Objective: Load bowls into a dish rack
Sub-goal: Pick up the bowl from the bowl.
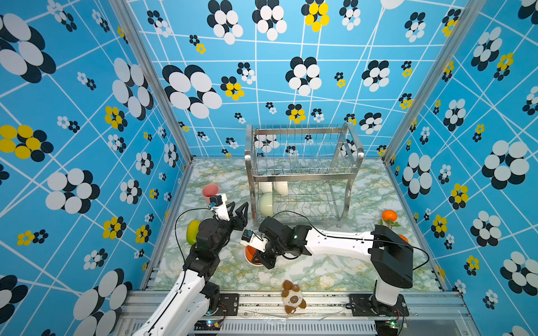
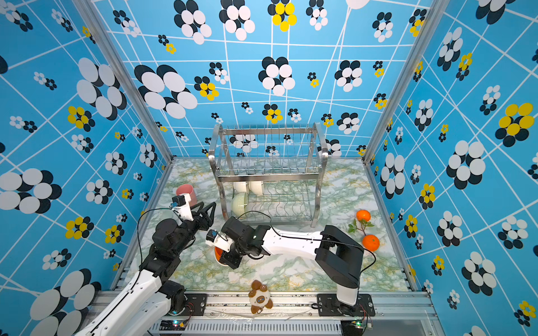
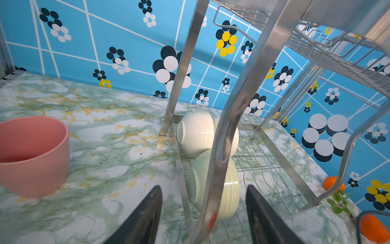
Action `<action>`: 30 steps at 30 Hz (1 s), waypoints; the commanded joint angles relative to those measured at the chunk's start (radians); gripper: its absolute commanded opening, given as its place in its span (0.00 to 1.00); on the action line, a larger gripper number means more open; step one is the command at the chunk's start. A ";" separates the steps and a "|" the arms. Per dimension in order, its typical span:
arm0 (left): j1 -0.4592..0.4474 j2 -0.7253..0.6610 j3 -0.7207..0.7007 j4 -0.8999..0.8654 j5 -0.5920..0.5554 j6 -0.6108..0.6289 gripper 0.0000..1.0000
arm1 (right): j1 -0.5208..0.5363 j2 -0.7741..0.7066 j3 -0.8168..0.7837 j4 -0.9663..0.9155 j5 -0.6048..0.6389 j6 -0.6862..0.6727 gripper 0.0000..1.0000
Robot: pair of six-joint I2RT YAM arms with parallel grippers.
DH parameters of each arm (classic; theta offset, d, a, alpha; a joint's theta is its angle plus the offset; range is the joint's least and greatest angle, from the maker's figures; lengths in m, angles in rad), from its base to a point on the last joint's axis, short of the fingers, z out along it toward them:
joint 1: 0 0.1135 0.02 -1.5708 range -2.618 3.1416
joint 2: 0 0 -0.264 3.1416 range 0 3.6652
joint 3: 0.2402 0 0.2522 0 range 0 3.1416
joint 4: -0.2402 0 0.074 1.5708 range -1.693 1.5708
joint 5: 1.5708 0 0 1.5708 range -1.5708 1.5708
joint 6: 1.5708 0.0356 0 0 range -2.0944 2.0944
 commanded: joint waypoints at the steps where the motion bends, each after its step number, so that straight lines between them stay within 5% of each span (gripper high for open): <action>1: 0.009 -0.004 0.024 -0.001 -0.015 -0.011 0.65 | -0.017 -0.067 -0.034 0.132 -0.050 0.046 0.00; 16: 0.016 0.009 0.026 0.007 -0.041 -0.025 0.67 | -0.142 -0.248 -0.299 0.651 -0.248 0.352 0.00; 30: 0.023 0.019 0.028 0.007 -0.052 -0.038 0.78 | -0.268 -0.363 -0.547 0.990 -0.246 0.587 0.00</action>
